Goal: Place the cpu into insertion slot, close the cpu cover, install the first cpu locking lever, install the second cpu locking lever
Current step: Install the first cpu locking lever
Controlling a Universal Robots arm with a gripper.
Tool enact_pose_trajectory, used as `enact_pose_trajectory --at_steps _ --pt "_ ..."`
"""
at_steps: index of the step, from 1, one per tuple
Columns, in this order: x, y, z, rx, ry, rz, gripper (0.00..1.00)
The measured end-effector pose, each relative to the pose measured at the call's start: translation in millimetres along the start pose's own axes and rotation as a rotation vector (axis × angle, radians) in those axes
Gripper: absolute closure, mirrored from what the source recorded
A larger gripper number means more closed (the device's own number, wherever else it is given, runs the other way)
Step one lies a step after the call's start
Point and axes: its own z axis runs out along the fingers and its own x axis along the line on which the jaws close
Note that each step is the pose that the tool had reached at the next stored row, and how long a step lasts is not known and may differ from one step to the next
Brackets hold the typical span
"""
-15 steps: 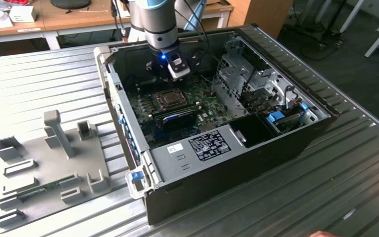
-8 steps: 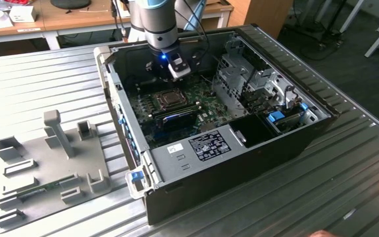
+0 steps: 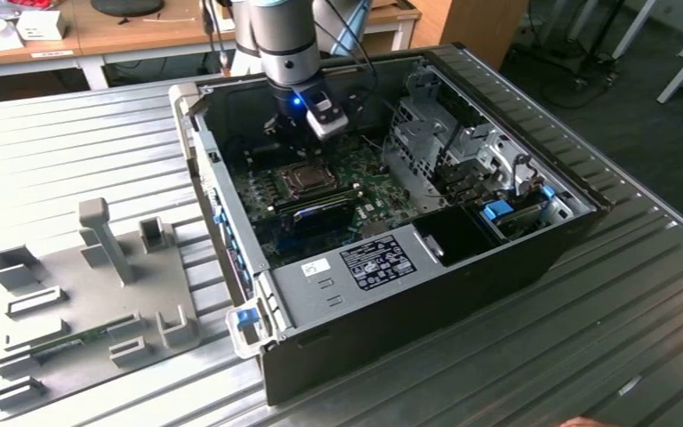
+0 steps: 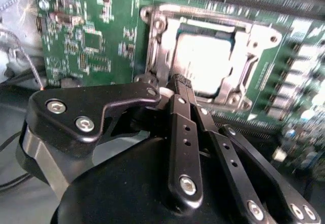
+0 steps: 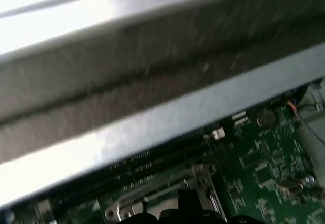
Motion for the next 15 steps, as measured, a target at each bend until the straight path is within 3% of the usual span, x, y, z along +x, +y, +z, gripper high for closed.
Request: enact_pose_trajectory --at_steps 1,2,6,7,10,11,12,15 --pt "0.0 0.0 0.0 0.0108 -0.0027 -0.008 0.89" --pt "0.0 0.0 0.1 0.0133 -0.0033 -0.01 0.89" --pt "0.1 -0.1 0.0 0.0145 -0.0028 -0.01 0.89" --pt "0.0 0.0 0.2 0.0179 0.0062 -0.01 0.89" --pt "-0.2 0.1 1.1 0.0356 0.0561 -0.015 0.89" --pt "-0.2 0.1 1.3 0.0407 0.0703 -0.016 0.89" --pt "-0.2 0.1 1.2 0.0421 0.0735 -0.016 0.89" --pt "-0.2 0.0 1.2 0.0424 0.0741 -0.016 0.89"
